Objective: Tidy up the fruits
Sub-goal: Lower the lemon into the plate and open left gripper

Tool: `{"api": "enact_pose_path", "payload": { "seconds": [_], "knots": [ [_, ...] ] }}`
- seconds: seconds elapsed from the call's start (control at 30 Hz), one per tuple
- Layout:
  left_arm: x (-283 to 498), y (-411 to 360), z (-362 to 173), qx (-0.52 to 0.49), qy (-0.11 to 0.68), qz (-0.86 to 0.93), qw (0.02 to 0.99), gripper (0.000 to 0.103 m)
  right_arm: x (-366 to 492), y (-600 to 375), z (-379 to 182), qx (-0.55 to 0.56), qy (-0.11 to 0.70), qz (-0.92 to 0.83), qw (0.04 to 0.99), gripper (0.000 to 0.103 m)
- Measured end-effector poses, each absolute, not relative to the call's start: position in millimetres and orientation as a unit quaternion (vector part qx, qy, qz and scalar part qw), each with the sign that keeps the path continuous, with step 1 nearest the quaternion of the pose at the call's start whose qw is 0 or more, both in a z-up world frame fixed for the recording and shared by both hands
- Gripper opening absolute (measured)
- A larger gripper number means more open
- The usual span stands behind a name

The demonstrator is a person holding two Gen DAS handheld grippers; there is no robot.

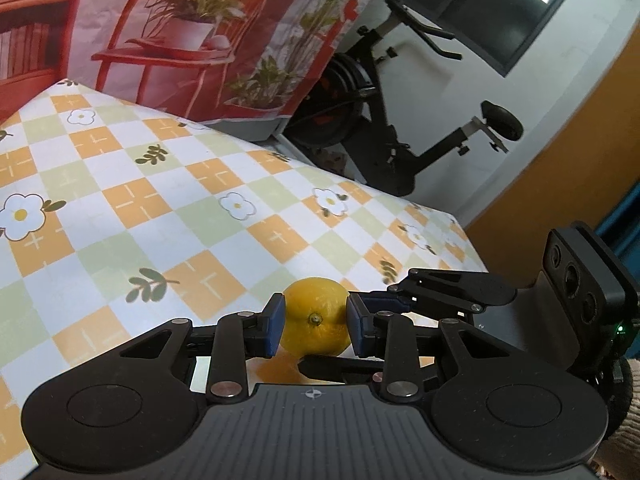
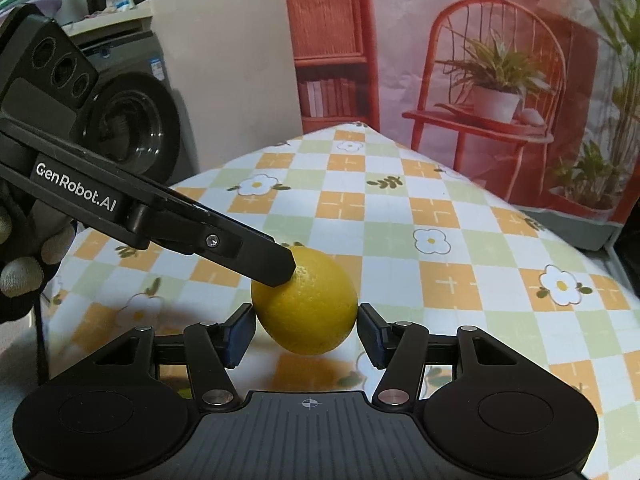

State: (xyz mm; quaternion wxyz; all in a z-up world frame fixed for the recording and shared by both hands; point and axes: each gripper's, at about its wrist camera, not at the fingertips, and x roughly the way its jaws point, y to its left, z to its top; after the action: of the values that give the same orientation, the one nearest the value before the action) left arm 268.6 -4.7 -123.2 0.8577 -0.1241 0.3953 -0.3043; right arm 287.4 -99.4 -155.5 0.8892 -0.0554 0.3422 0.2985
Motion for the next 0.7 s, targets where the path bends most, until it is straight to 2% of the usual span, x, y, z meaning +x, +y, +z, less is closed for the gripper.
{"api": "enact_pose_path", "payload": {
  "seconds": [0.27,0.7],
  "knots": [
    [226.0,-1.7,-108.6,-0.107,0.393,-0.323,0.854,0.035,238.6,-97.9,-134.0,-0.057,0.336,0.309,0.888,0.052],
    [185.5,-0.1,-113.2,-0.084,0.414,-0.333,0.843,0.035,184.7,-86.8,-132.9,-0.083,0.352,0.319,0.876,0.052]
  ]
}}
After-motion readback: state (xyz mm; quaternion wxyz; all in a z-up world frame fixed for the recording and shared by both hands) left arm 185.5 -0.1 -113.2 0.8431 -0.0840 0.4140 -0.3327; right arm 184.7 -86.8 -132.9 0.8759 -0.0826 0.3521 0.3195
